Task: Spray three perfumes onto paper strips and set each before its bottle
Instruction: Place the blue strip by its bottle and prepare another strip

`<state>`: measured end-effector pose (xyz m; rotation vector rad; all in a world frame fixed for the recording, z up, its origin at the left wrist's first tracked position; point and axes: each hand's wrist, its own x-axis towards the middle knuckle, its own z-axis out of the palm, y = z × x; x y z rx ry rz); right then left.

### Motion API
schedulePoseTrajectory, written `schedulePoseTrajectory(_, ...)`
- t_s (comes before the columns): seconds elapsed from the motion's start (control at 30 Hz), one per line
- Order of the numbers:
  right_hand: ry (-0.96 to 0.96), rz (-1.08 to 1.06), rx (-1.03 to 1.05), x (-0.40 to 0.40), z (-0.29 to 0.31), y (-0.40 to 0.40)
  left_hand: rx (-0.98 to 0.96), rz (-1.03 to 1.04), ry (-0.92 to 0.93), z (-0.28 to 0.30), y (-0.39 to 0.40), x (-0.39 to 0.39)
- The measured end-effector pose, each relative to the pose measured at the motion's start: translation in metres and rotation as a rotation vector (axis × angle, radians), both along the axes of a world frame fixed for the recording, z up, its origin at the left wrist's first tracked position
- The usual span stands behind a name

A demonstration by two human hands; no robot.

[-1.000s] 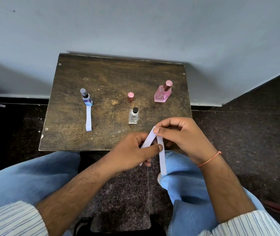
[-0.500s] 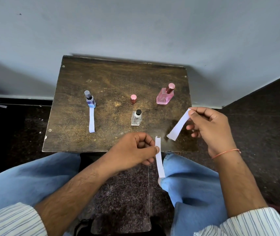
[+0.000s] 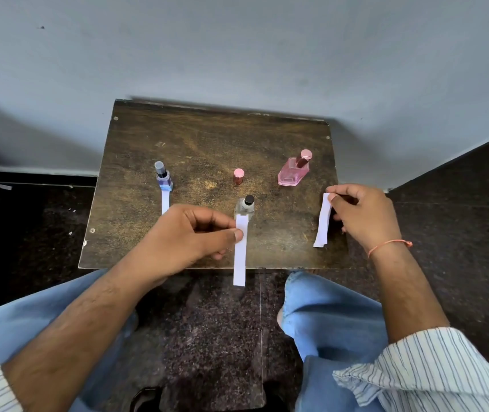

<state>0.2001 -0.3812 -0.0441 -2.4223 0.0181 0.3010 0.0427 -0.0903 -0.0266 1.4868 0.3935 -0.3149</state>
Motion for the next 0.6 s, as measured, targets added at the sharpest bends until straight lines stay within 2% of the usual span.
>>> schedulePoseTrajectory(0.23,-0.176,0.1,-0.238,-0.008,0.019,0.012,0.062,0.128,0.047,-0.012,0.014,0.002)
schedulePoseTrajectory(0.3,-0.151,0.179,-0.197,-0.016,0.027,0.02,0.058,0.154,0.063,-0.014,0.013,0.004)
schedulePoseTrajectory(0.47,-0.05,0.412,0.06,-0.039,0.028,0.049,0.047,0.181,0.072,-0.017,0.009,0.009)
schedulePoseTrajectory(0.6,-0.041,0.498,0.135,-0.05,0.016,0.066,0.033,0.196,0.078,-0.018,0.007,0.012)
